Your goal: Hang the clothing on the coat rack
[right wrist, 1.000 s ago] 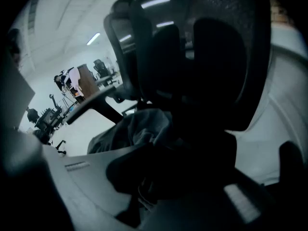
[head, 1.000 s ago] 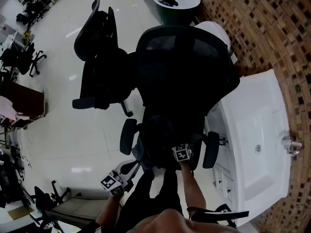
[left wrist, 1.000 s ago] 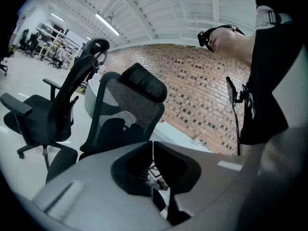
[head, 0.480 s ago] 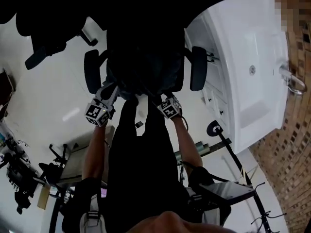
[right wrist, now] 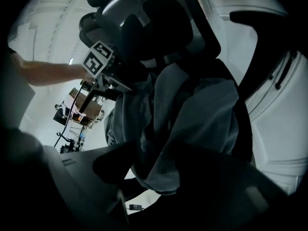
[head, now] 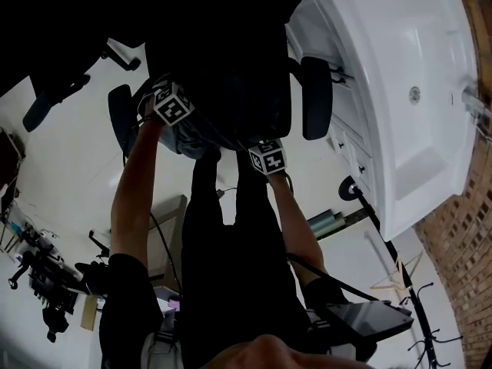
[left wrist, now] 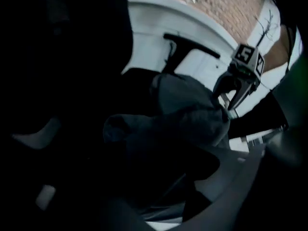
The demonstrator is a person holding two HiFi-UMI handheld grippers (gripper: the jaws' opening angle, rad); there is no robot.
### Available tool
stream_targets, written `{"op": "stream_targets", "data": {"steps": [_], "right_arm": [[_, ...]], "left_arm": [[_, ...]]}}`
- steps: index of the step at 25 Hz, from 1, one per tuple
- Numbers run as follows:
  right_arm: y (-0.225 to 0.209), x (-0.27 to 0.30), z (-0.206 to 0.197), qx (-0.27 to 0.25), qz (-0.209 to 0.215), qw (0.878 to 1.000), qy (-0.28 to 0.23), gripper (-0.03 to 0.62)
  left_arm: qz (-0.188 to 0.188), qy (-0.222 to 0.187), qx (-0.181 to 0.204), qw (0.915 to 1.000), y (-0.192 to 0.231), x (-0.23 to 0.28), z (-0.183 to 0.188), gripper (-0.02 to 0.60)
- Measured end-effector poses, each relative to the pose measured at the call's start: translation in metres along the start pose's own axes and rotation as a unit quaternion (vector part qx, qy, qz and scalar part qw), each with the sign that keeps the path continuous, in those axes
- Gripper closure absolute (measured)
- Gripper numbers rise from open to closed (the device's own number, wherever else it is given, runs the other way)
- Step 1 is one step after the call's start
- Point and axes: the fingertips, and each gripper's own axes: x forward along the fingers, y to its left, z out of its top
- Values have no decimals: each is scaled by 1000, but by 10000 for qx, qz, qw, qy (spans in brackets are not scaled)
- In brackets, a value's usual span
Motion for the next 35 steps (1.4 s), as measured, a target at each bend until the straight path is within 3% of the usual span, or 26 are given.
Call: {"op": "stream_targets", "data": {"steps": [2,3,5,6,8,10,13,15,17,20,22,25,26,27,28,32,35], "right_arm": [[7,12,-17,-48,72,9999,113,326],[9,16,-23,-72,84,9999,119,326],[12,19,-31,-83,35,9999,79,326],[12,15,-31,-62,-10,10000,25,326],[11,0,-26,51,-132,9998,-151,326],[8,-16,-19,194,-251,9987,-386,326],[19,-23,-19,440,-131,9970,-621,326],[31,-19,-21,465,8,9964,-709,326],[41,-15,-13,222,32,9960,-864,326],[53,-15,5,-419,-29,9953,-876,326],[57,-7,4,-771,-85,9958,-487,326],[56,16,-7,-765,-134,9969,141,328],[56,18,-6,-759,-159,9969,157,424],[56,16,-2,-781,-170,9968,89,563],[57,10,5,-801,-164,9966,-31,585],[63,-61,48,-953,-343,9891,-1068,586],[76,-144,93,-1104,-489,9640,-2370,587]], "left_arm": [[-327,721,625,9949,-1,25,-7,249],[-452,941,717,9919,-2,35,-10,270],[-592,1085,587,9906,-7,40,-14,517],[-550,984,445,9926,-11,33,-13,551],[-186,408,134,9989,-17,0,-3,555],[411,-489,-303,9975,-16,-51,9,554],[938,-1688,-1199,9738,-32,-122,9,555],[1044,-2163,-1563,9581,-53,-156,6,557],[1117,-2348,-1604,9522,-77,-181,4,558],[1263,-2384,-1530,9507,-105,-207,4,558],[1357,-2397,-1579,9483,-116,-217,2,560],[1391,-2317,-1673,9481,-127,-223,-1,560],[1401,-2263,-1695,9489,-131,-224,-1,560],[1433,-2234,-1723,9486,-134,-226,0,560],[1496,-2256,-1761,9464,-136,-228,0,560],[1855,-2620,-2059,9244,-132,-261,2,560],[2018,-3306,-2458,8886,-125,-318,20,561]]}}
